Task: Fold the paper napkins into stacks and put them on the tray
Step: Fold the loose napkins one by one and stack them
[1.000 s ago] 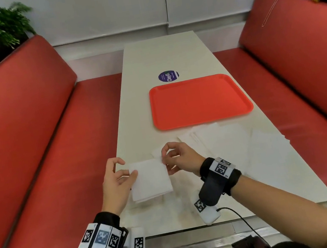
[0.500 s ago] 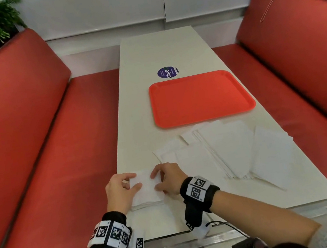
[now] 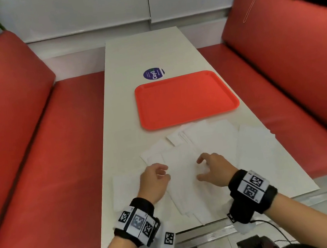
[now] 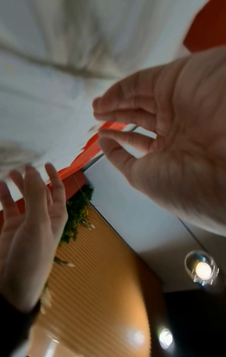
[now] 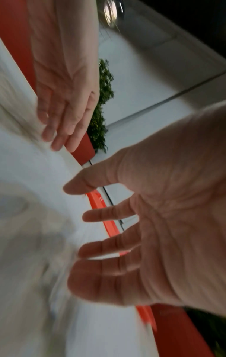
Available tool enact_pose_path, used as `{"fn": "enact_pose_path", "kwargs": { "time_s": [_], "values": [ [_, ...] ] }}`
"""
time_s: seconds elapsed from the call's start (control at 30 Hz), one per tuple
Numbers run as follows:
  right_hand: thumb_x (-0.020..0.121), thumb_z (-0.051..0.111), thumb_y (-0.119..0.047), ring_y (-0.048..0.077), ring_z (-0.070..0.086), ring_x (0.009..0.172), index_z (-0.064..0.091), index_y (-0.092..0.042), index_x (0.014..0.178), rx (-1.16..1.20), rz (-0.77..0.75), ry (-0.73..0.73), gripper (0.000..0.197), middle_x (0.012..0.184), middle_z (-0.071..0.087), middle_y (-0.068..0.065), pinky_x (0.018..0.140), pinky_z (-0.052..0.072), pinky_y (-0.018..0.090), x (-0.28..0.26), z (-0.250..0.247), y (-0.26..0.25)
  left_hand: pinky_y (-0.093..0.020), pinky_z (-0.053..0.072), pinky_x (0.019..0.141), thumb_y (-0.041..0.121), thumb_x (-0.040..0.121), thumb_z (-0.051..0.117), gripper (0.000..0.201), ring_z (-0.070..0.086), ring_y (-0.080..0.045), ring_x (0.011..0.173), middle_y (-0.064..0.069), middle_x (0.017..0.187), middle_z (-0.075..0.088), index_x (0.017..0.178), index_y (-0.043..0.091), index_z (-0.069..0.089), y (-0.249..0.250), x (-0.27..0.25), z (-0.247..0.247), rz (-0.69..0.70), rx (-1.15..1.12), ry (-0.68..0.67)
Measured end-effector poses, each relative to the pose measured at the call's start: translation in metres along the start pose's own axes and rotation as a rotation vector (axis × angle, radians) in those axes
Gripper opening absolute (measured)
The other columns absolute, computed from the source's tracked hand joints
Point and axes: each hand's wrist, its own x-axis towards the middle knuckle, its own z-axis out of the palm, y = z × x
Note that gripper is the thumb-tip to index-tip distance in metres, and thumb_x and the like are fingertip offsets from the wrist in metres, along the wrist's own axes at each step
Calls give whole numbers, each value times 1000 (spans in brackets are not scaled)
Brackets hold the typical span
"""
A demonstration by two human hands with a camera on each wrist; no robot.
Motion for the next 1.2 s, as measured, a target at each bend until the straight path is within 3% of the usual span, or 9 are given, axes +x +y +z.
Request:
{"fn": "enact_pose_path", "kwargs": {
  "time_s": [0.07,0.27,0.5,0.6,0.73,0.9,1.03,1.13,1.2],
  "values": [
    [85,72,-32,23,55,102,48,-19,130,80,20,3,52,120,48,9,81,41,26,-1,0,9,-27,49,84,9,86,66,33,59,-24,101,-11,117,55,118,14,59,6,2,21,-84,-5,-69],
    [79,79,-22,17,53,90,47,-20,129,338,31,56,60,109,54,6,62,41,19,6,5,15,-28,45,90,9,80,72,51,52,-26,104,-6,117,33,120,21,44,15,6,47,-73,72,-2],
    [74,82,-22,14,58,77,53,-21,123,535,56,145,58,90,59,0,65,47,21,17,13,19,-23,40,70,10,76,79,50,55,-20,95,-10,109,54,114,17,47,13,14,45,-131,-33,45],
    [74,83,-19,17,60,73,51,-20,124,616,80,132,59,88,61,3,69,54,29,21,15,18,-29,44,83,16,72,83,56,53,-25,104,-10,114,46,113,19,45,9,16,50,-127,1,101],
    [74,82,-11,17,61,63,52,-14,121,682,106,51,55,87,60,6,55,54,26,22,16,13,-26,38,90,31,63,89,73,39,-21,108,-4,114,35,117,21,40,8,12,58,-71,99,135],
    [79,75,-10,16,65,65,64,-7,113,635,-2,0,36,78,67,5,60,55,28,19,12,8,-39,47,92,31,66,88,68,52,-28,105,-8,111,47,113,23,40,5,14,51,-56,-14,168],
    [82,73,-4,28,71,82,62,-11,121,799,-156,6,42,90,73,15,69,56,37,13,-6,5,-27,44,81,29,81,78,60,58,-24,98,-7,104,62,126,17,41,12,9,34,-45,-201,197],
    [84,70,2,22,65,75,60,-7,124,865,-259,18,42,88,70,17,64,53,25,7,-28,3,-27,48,84,38,85,71,58,63,-17,95,-1,95,69,132,16,45,25,7,20,-50,-307,161],
    [84,70,3,21,63,79,61,-8,124,889,-314,23,42,90,70,19,73,55,26,3,-42,0,-15,47,71,33,88,70,42,64,-8,78,2,82,70,121,12,58,38,4,11,-9,-398,119]
  ]
}}
